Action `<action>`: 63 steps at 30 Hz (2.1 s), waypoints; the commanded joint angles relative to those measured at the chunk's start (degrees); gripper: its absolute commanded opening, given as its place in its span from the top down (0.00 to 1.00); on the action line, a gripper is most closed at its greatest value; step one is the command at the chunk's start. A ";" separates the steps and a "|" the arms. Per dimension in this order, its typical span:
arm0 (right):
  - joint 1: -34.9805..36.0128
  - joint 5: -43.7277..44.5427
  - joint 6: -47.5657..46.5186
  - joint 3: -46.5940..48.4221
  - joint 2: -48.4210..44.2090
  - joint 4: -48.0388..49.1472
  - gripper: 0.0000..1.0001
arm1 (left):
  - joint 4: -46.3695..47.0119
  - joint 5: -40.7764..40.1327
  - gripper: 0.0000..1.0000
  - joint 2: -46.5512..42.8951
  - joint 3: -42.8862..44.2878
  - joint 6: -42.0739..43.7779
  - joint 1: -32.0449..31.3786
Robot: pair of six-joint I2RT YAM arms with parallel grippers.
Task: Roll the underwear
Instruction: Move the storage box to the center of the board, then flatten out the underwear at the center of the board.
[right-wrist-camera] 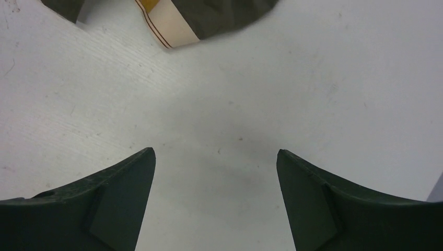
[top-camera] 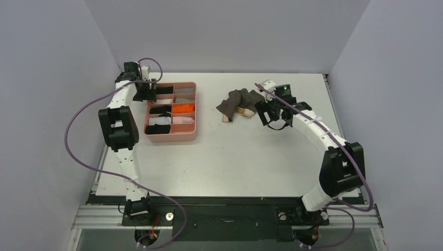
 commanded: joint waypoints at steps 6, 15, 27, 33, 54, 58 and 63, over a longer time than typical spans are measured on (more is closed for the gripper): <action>10.98 3.10 0.33 17.04 16.96 3.36 0.21 | 1.95 1.40 0.11 -10.49 -1.50 -1.21 0.48; 14.57 0.79 8.32 27.81 31.27 3.42 0.29 | 9.59 2.89 0.09 -31.12 -21.07 -1.26 0.44; 14.42 -7.67 12.09 35.91 40.24 2.77 0.70 | 10.46 11.14 0.08 -45.32 -33.65 -1.68 -0.04; 13.89 -12.67 8.23 34.83 33.24 -3.85 1.00 | 13.29 15.87 0.09 -50.90 -39.41 3.52 -3.33; 0.81 -40.03 -6.55 23.58 18.41 -34.97 1.00 | 32.12 3.41 0.03 -50.21 -53.48 22.65 -48.60; -0.97 -42.53 -6.78 25.86 21.71 -36.85 1.00 | 31.85 -0.07 0.03 -46.47 -50.02 23.25 -54.86; -2.79 -45.09 -6.60 27.95 24.86 -38.11 1.00 | 33.20 -4.98 0.03 -41.43 -48.27 27.31 -62.05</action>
